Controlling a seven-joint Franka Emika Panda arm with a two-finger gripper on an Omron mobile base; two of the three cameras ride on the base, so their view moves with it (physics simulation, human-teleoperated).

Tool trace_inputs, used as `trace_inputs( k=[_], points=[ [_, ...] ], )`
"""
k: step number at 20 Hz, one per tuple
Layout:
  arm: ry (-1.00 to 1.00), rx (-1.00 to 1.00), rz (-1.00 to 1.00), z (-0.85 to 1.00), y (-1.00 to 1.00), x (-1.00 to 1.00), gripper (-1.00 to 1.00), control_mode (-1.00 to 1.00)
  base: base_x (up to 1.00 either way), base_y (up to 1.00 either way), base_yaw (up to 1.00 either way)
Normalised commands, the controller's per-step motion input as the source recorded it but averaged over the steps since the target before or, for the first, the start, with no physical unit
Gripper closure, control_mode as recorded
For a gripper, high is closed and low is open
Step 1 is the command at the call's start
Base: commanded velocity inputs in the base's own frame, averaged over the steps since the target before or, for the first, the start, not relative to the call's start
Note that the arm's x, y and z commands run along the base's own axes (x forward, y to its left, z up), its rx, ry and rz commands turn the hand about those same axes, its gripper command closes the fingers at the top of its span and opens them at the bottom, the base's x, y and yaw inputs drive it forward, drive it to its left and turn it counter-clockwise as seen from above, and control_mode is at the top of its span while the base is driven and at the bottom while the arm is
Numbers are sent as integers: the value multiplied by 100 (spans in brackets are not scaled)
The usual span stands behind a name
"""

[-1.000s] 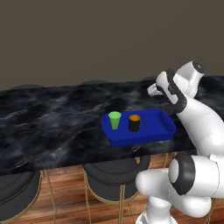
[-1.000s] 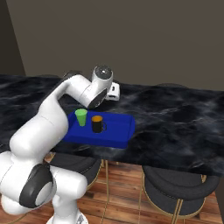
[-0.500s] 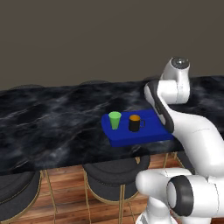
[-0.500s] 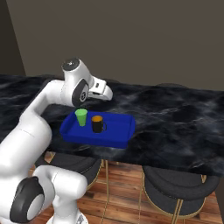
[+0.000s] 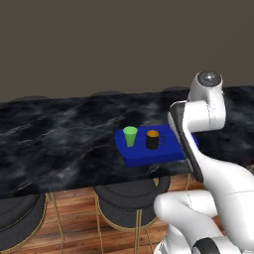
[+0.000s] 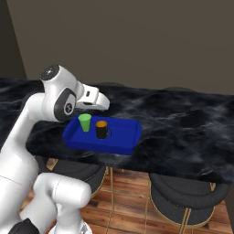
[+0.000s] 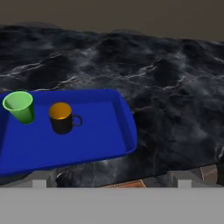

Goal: There is a tray on the dining counter. Grab the cup, mug, and pitcher and place them on the tray. The pitcher may be placed next to the tray if it cannot fit the tray.

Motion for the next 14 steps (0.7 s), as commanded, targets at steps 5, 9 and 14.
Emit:
trace_inputs(
  k=[5,9,14],
  points=[
    [0,0,9,8,0,-74,-100,-100,0,0,0],
    [-1,0,18,0,0,-66,-100,-100,0,0,0],
    [-1,0,9,1,16,-37,-100,-100,0,0,0]
  ],
)
